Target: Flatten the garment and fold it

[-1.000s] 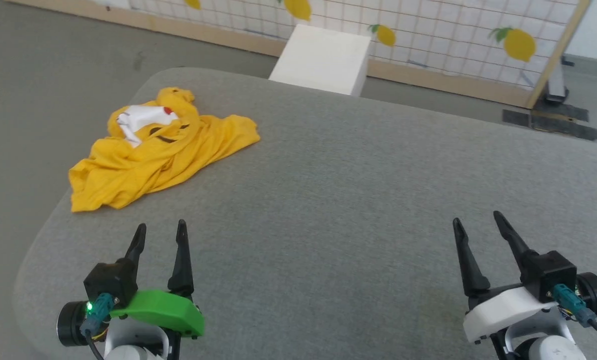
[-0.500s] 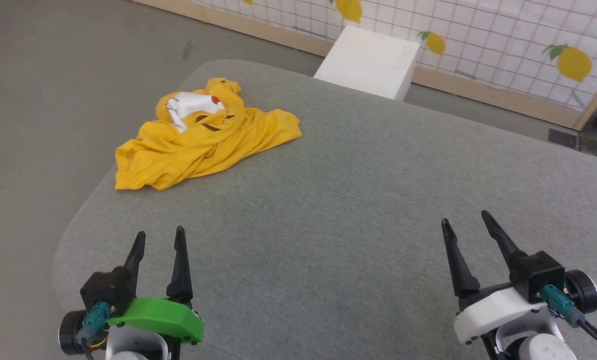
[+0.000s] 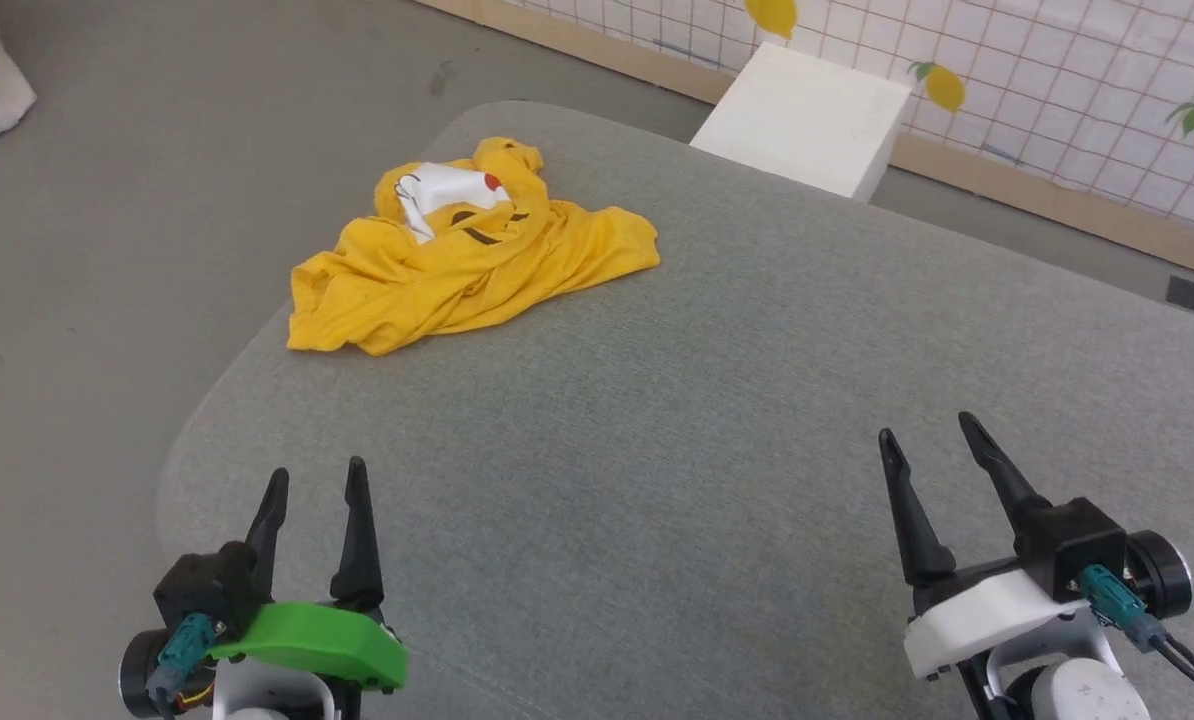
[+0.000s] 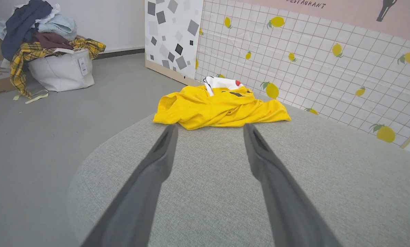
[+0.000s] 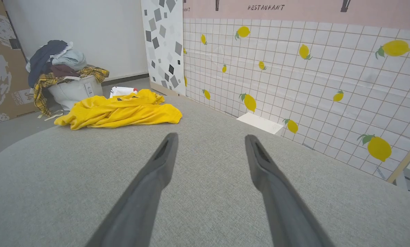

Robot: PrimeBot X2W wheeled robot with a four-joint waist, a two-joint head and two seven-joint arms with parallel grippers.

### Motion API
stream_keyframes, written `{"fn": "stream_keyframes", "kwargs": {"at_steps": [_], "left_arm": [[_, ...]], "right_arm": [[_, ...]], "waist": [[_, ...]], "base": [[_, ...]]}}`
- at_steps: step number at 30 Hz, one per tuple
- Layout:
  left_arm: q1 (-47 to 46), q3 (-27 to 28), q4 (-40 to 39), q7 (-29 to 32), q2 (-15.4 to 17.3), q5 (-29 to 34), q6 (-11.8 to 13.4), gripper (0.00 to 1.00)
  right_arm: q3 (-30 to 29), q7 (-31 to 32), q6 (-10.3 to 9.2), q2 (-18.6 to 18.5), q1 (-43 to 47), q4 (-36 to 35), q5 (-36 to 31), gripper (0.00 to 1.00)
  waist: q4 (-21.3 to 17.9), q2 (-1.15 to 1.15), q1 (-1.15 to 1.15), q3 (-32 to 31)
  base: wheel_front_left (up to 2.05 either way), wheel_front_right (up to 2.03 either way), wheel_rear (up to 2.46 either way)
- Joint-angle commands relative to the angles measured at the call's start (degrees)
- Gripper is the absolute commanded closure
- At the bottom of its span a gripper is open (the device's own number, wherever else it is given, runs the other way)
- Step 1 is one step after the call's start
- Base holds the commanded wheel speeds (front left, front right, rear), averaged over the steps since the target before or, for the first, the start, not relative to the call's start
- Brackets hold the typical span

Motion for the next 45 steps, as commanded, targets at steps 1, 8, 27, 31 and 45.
{"fn": "stream_keyframes", "kwargs": {"at_steps": [1, 8, 27, 31, 45], "left_arm": [[0.9, 0.1, 0.3, -0.6, -0.2, -1.1, 0.0, 0.0], [0.8, 0.2, 0.6, -1.5, -0.3, -2.3, 0.0, 0.0], [1.0, 0.1, 1.4, -3.7, -0.3, -5.2, -0.2, 0.0], [1.1, 0.0, 1.7, -4.2, -0.3, -5.6, -0.3, 0.0], [1.1, 0.1, 2.1, -4.6, -0.3, -5.8, -0.6, 0.0]], "right_arm": [[0.1, -0.6, -0.07, 0.1, -0.9, 0.3, -0.2, 0.0], [0.3, -1.5, -0.08, 0.1, -1.2, 0.8, 0.0, 0.0], [0.5, -3.7, -0.09, 0.1, -2.1, 2.6, 0.2, 0.0], [0.5, -4.2, -0.09, 0.1, -2.2, 2.9, 0.2, 0.0], [0.3, -4.6, -0.1, 0.1, -2.6, 3.4, 0.4, 0.0]], "waist": [[0.6, 0.0, 0.0, 0.1], [2.4, 0.0, 0.0, 0.2], [7.7, 0.0, 0.0, 0.9], [8.7, 0.0, 0.0, 0.9], [9.1, 0.0, 0.0, 0.9]], "base": [[0.0, 0.0, 0.0], [0.0, 0.0, 0.0], [0.0, 0.0, 0.0], [0.0, 0.0, 0.0], [0.0, 0.0, 0.0]]}}
